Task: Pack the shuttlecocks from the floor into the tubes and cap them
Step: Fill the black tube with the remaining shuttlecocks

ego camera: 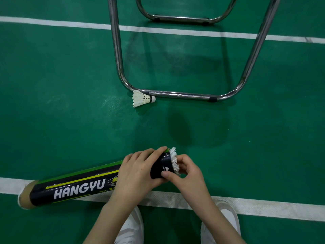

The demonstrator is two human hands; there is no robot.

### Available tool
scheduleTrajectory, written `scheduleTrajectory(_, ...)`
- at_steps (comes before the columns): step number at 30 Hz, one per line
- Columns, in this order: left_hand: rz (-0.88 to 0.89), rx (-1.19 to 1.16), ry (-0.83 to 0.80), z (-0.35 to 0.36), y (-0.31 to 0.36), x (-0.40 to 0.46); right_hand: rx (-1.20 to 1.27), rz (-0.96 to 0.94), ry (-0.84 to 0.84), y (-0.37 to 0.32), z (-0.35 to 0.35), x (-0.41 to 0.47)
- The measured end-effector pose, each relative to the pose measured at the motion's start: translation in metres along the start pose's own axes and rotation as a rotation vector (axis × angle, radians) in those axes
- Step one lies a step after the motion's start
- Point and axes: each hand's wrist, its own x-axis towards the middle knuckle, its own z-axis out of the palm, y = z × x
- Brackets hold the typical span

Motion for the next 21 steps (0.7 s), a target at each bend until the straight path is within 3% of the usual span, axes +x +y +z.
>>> scheduleTrajectory(12, 0.007, -0.019, -0.033, 0.0009, 0.0029, -0.004, -0.008, 0.013, -0.059, -0.0008, -0.003, -0.0049)
scheduleTrajectory(21, 0.011, -0.025, -0.047, -0.0006, 0.0016, -0.0042, 0.059, 0.03, -0.268, -0.0003, -0.0044, 0.0012)
